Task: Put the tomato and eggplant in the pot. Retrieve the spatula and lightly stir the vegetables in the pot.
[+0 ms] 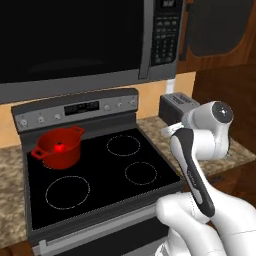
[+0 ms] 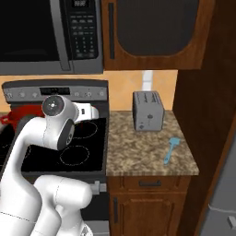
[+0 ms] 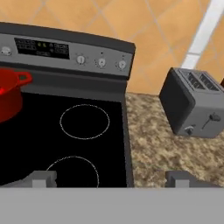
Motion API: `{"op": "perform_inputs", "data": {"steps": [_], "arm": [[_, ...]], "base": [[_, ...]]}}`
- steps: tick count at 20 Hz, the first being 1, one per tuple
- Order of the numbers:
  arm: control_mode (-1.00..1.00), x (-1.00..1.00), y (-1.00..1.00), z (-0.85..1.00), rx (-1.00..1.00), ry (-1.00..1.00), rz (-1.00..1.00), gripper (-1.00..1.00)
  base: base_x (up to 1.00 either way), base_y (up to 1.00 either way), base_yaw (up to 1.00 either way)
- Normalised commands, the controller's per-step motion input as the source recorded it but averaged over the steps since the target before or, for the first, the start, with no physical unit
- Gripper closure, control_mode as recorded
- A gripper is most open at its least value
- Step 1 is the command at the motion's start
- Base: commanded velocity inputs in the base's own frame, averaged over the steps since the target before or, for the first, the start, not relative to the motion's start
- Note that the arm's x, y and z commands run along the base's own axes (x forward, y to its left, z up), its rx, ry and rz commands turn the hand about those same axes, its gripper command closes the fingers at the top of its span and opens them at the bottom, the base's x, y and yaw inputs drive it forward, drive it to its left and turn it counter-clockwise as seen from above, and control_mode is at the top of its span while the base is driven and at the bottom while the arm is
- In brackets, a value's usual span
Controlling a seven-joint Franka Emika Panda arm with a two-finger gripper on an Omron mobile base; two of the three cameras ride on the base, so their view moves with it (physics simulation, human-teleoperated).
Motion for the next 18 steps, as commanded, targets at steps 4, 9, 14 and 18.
{"op": "perform_inputs", "data": {"steps": [4, 9, 14, 18], "arm": [[1.00, 0.00, 0.00, 0.00, 0.00, 0.00, 0.00, -1.00], [-1.00, 0.05, -0.20, -0.04, 0.00, 0.02, -0.03, -1.00], [-1.00, 0.17, -0.57, -0.09, 0.00, 0.11, -0.16, -1.00], [-1.00, 0.18, 0.00, -0.28, -0.01, 0.13, -0.02, -1.00]], "base": [[0.14, -1.00, -0.22], [0.21, -0.80, -0.14], [0.00, 0.00, 0.00], [0.00, 0.00, 0.00]]}}
